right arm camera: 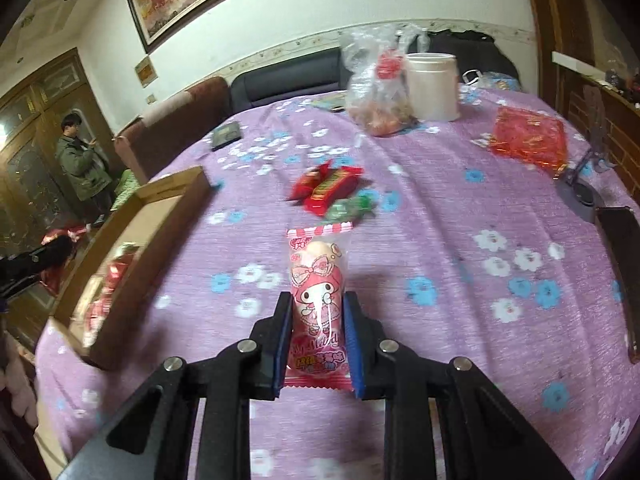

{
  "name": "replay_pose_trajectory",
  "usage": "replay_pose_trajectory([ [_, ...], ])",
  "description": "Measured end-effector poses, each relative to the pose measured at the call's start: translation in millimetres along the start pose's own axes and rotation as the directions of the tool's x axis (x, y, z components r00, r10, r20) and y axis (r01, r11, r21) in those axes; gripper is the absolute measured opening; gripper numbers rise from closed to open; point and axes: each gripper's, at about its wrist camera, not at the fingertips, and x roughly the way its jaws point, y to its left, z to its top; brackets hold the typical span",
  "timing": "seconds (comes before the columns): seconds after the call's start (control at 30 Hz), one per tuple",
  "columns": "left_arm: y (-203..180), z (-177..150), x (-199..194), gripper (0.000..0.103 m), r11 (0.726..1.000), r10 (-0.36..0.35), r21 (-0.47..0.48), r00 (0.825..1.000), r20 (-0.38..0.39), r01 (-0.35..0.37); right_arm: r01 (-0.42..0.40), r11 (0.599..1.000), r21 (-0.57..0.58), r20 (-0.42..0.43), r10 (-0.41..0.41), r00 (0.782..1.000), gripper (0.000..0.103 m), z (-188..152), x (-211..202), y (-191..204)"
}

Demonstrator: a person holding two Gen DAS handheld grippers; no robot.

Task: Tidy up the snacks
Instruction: 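Carry the brown-red bag with the left gripper while the right carries the pink candy bar toward the tray, then open the left gripper over the tray while the right releases the pink candy bar there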

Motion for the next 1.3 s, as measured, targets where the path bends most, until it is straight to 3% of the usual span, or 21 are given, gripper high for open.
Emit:
replay_pose_trajectory([
  [0.13,41,9,0,0.034,0.997,0.025,-0.069,1.000,-0.017,-0.026,-0.090,0.996,-0.028,-0.034,0.089,0.995,0.027,13,6,42],
  [0.33,75,28,25,0.034,0.996,0.069,-0.060,0.996,-0.058,-0.072,-0.186,0.974,-0.131,-0.095,0.174,0.980,0.027,35,32,122],
  [0.6,114,55,59,0.034,0.990,0.109,-0.081,0.988,-0.109,-0.118,-0.187,0.955,-0.229,-0.194,0.143,0.971,0.027,51,102,194],
  [0.9,122,56,55,0.034,0.989,0.048,-0.133,0.993,-0.111,-0.063,-0.155,0.948,-0.278,-0.204,0.099,0.974,0.034,51,140,211],
  [1.17,81,45,24,0.035,0.997,0.060,-0.038,0.996,-0.073,-0.063,-0.150,0.965,-0.217,-0.132,0.123,0.984,0.038,59,104,189],
  [1.23,62,38,16,0.047,0.998,0.064,0.005,0.996,-0.062,-0.064,-0.149,0.969,-0.196,-0.111,0.129,0.985,0.039,60,89,179],
  [1.3,42,30,9,0.052,0.997,0.068,0.047,0.996,-0.053,-0.066,-0.137,0.974,-0.179,-0.089,0.123,0.988,0.039,57,73,165],
])
